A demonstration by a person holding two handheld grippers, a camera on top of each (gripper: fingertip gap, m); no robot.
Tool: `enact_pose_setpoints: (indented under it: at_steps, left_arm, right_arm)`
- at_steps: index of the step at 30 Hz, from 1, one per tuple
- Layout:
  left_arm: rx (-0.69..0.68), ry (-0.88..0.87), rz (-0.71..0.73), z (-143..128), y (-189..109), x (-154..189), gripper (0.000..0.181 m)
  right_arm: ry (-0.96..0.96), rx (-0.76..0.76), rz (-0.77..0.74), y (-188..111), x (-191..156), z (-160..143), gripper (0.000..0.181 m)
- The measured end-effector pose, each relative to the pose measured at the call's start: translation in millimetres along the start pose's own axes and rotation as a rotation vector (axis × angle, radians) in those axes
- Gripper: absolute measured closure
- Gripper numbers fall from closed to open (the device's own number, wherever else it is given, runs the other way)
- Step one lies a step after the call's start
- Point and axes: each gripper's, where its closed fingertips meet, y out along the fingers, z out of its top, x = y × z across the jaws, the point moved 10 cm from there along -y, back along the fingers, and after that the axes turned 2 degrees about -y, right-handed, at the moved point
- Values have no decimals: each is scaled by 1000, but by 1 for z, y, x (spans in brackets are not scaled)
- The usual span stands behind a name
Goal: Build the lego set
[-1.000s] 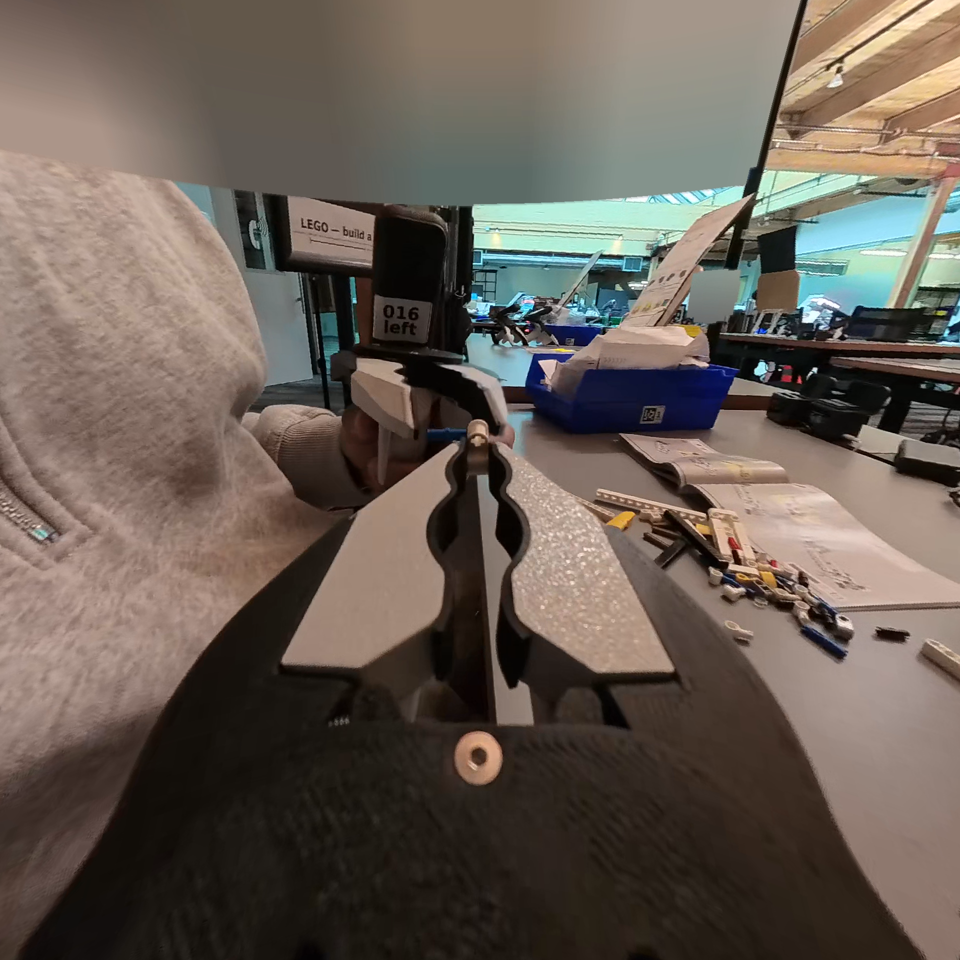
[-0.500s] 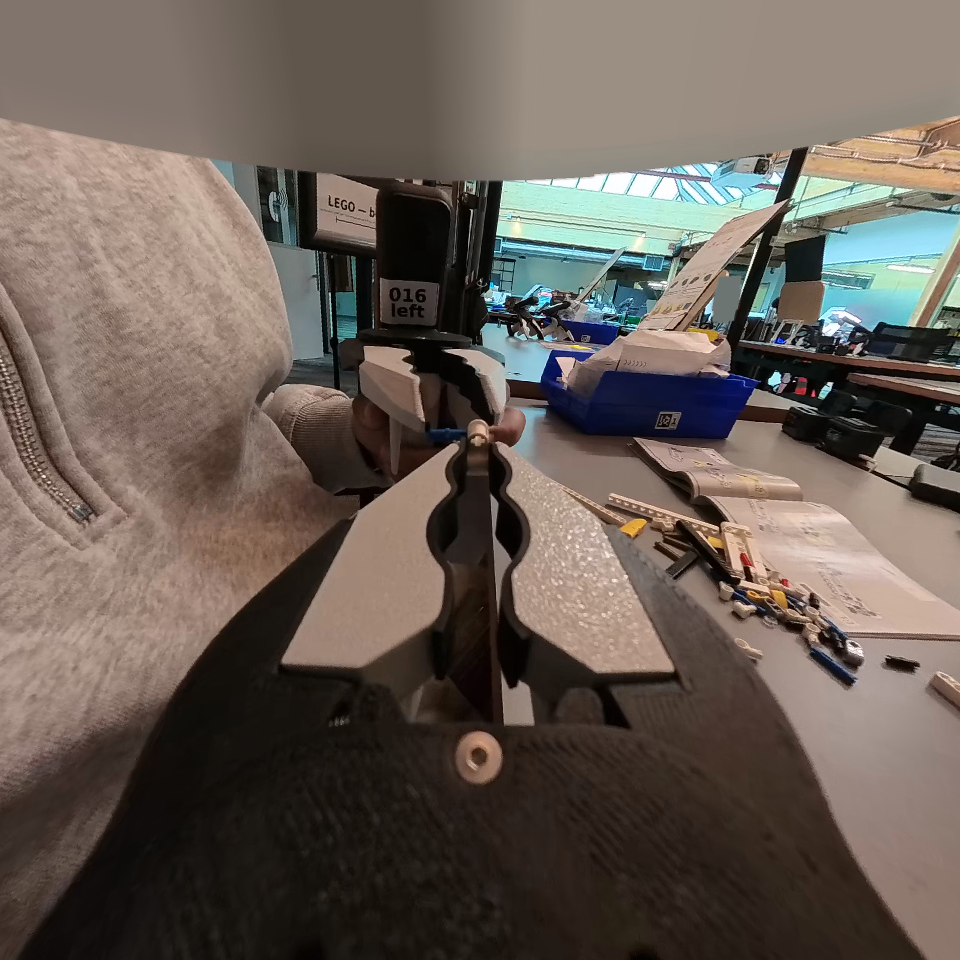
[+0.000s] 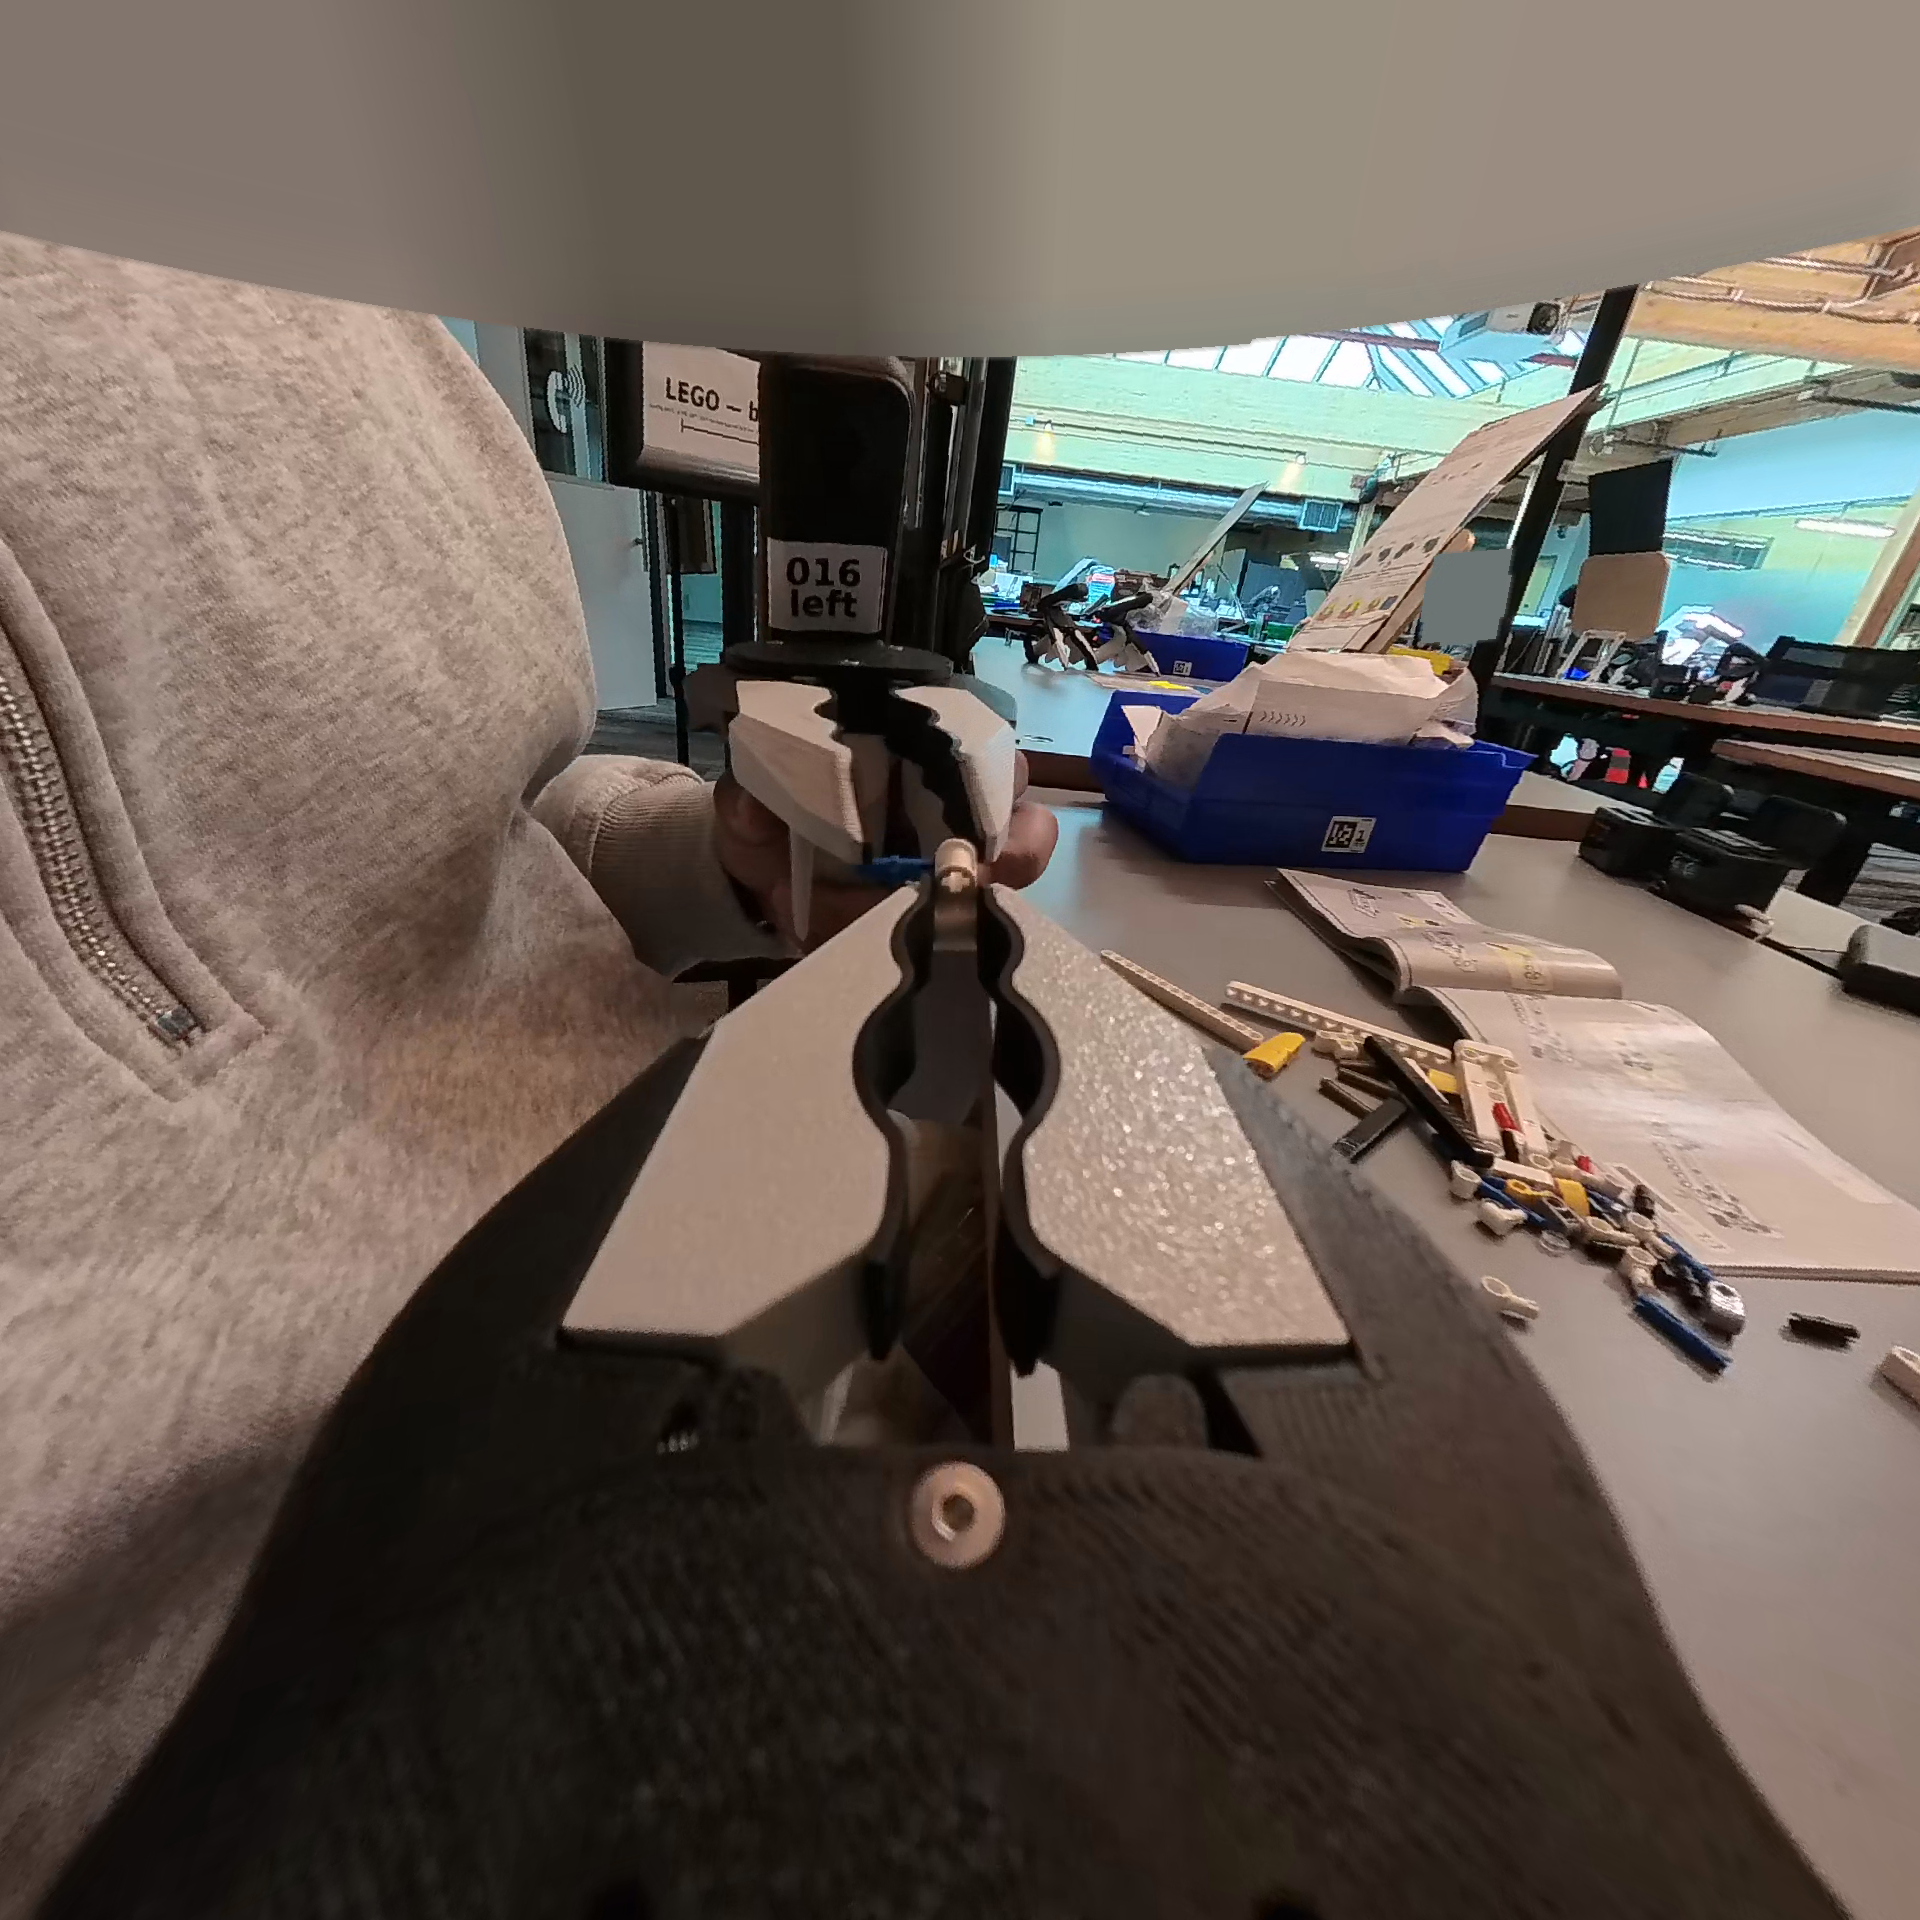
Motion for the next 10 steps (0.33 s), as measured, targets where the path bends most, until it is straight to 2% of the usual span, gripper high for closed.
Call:
enact_pose_setpoints:
  at_steps: [10]
  left_arm:
    - [-63, 31, -29, 1, -5, 0, 162]
  right_arm:
    - [-6, -27, 14, 1, -2, -1, 175]
